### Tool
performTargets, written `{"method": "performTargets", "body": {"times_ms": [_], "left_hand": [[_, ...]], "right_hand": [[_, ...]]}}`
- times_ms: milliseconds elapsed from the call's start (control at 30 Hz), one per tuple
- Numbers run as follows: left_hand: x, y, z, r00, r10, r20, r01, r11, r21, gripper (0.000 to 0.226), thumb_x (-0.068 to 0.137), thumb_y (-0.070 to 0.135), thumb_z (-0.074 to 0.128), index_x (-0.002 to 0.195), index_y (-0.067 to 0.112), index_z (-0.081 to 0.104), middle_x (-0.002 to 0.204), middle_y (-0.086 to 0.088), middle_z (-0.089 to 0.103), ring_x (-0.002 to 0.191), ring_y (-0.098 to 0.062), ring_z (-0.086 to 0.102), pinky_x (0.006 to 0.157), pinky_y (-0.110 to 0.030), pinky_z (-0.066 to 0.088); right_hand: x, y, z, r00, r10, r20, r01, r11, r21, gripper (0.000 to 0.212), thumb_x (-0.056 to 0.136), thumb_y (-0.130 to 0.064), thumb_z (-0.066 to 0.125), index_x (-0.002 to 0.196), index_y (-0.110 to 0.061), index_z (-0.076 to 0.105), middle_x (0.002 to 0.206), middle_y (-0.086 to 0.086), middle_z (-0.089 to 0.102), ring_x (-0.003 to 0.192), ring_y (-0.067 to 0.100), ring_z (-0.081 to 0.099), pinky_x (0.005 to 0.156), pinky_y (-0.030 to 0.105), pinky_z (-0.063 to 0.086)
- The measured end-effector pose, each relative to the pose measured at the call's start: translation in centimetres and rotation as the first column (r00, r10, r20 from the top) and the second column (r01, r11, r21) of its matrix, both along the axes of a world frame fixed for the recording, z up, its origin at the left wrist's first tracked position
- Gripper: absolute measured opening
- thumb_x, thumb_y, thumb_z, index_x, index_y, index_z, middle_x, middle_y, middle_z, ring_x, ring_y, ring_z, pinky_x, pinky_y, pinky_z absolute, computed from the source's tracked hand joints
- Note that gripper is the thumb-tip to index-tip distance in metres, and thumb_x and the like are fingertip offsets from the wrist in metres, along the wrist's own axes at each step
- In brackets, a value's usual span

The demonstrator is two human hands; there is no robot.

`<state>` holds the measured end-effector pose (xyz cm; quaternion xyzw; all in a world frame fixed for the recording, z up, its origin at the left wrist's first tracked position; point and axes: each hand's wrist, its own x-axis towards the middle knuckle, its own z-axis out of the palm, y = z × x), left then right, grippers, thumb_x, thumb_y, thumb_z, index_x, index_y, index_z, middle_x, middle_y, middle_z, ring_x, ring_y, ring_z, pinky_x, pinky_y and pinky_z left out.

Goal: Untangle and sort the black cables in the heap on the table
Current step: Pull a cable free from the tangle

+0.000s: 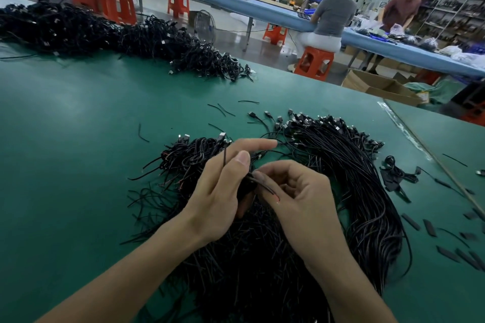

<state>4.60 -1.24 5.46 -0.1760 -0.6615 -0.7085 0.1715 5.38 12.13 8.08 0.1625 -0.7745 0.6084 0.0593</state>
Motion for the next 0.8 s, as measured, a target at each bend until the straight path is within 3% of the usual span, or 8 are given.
{"method": "performTargets", "body": {"times_ms": [67,167,300,367,467,633,700,800], "left_hand": [[0.0,0.0,0.0,1.000,0.001,-0.021,-0.002,0.999,-0.040,0.040,0.101,0.015,0.030,0.119,0.007,0.065,0.069,0.024,0.062,0.060,0.010,0.055,0.059,-0.003,0.038],[0.1,0.3,0.1,0.999,0.053,-0.004,-0.053,0.997,0.048,0.040,0.095,0.034,0.037,0.110,0.013,0.067,0.054,0.014,0.049,0.044,-0.002,0.043,0.047,-0.014,0.036],[-0.2,0.5,0.0,0.980,0.159,0.116,-0.172,0.978,0.115,0.033,0.084,0.044,0.048,0.087,0.018,0.070,0.054,0.001,0.045,0.045,-0.012,0.037,0.045,-0.023,0.033],[-0.2,0.5,0.0,0.976,0.128,0.175,-0.156,0.976,0.153,0.035,0.084,0.043,0.048,0.080,0.018,0.071,0.053,0.001,0.046,0.041,-0.012,0.035,0.040,-0.022,0.029],[-0.3,0.4,0.2,0.976,0.099,0.193,-0.138,0.970,0.201,0.042,0.094,0.035,0.042,0.074,0.016,0.074,0.052,0.009,0.056,0.041,-0.007,0.043,0.039,-0.018,0.033],[-0.5,0.4,0.2,0.938,-0.090,0.334,0.004,0.968,0.251,0.055,0.104,0.036,0.042,0.063,0.016,0.072,0.055,0.005,0.060,0.046,-0.006,0.051,0.045,-0.016,0.040],[-0.5,0.1,0.1,0.912,-0.098,0.398,-0.008,0.966,0.257,0.047,0.099,0.041,0.044,0.070,0.018,0.073,0.060,0.002,0.057,0.039,-0.007,0.042,0.039,-0.019,0.033],[-0.5,-0.5,-0.1,0.911,-0.182,0.370,0.032,0.926,0.375,0.039,0.082,0.038,0.041,0.097,0.022,0.072,0.083,-0.003,0.067,0.029,-0.008,0.028,0.036,-0.012,0.024]], "right_hand": [[-0.2,0.3,0.3,0.999,0.026,0.044,-0.026,1.000,0.016,0.009,0.085,-0.016,0.075,0.079,-0.022,0.073,0.066,-0.003,0.069,0.059,0.007,0.059,0.057,0.026,0.050],[-0.2,0.3,0.2,1.000,0.001,-0.005,-0.001,0.991,0.134,0.015,0.087,-0.009,0.072,0.079,-0.021,0.072,0.072,-0.004,0.070,0.064,0.004,0.062,0.060,0.022,0.050],[0.2,-0.7,-0.5,0.938,-0.039,-0.345,0.172,0.915,0.365,0.013,0.092,-0.008,0.066,0.096,-0.020,0.070,0.090,-0.013,0.065,0.085,0.005,0.061,0.075,0.012,0.046],[0.2,-0.9,-1.1,0.873,0.012,-0.487,0.253,0.844,0.473,0.011,0.094,-0.009,0.063,0.103,-0.013,0.069,0.095,-0.007,0.062,0.088,0.009,0.058,0.078,0.022,0.049],[0.1,-0.8,-2.0,0.788,0.057,-0.613,0.369,0.754,0.544,0.011,0.089,-0.003,0.069,0.099,-0.007,0.068,0.090,-0.001,0.062,0.081,0.018,0.054,0.070,0.033,0.051],[0.1,-0.8,-2.7,0.680,0.156,-0.717,0.435,0.701,0.565,0.011,0.092,-0.004,0.063,0.101,-0.007,0.070,0.096,0.005,0.066,0.081,0.021,0.057,0.072,0.035,0.054],[-0.2,-0.5,-2.5,0.691,0.107,-0.715,0.445,0.717,0.537,0.010,0.094,-0.008,0.061,0.100,-0.007,0.069,0.093,0.003,0.064,0.079,0.020,0.057,0.067,0.032,0.053],[-0.7,0.1,-2.0,0.790,-0.066,-0.610,0.398,0.812,0.428,0.011,0.098,-0.015,0.058,0.094,-0.010,0.066,0.088,-0.001,0.059,0.077,0.012,0.054,0.066,0.025,0.048]]}}
